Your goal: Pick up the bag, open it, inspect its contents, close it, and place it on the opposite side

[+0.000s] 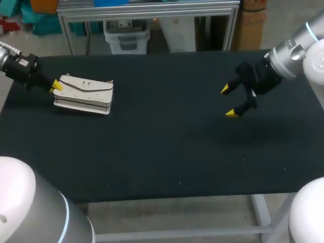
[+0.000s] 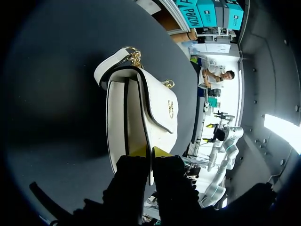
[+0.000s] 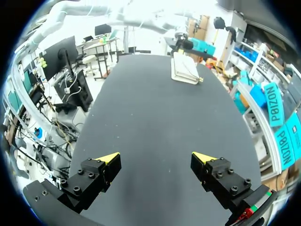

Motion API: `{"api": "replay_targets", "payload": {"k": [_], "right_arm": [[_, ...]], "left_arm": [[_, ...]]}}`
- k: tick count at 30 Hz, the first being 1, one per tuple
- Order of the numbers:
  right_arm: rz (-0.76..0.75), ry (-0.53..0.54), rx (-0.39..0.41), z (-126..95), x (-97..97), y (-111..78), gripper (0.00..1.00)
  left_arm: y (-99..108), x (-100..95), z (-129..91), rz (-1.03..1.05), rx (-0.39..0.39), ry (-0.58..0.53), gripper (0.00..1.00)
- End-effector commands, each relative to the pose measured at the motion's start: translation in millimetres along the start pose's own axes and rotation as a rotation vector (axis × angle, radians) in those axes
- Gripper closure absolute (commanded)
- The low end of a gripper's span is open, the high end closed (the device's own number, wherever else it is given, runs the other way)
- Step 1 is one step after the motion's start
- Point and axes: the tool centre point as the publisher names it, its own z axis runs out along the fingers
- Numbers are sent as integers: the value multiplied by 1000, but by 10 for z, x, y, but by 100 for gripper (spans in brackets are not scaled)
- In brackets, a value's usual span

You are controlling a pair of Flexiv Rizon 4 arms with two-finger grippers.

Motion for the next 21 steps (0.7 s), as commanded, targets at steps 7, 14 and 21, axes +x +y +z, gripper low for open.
{"api": "replay_targets", "payload": {"k": [7, 14, 21], "right_arm": [[-1, 0, -2, 4, 1, -3, 0], [-1, 0, -2, 4, 1, -3, 0], [-1, 0, -2, 4, 1, -3, 0]], "left_arm": [[150, 113, 241, -12, 310, -8, 100], [150, 113, 241, -12, 310, -8, 100], [150, 113, 241, -12, 310, -8, 100]]}}
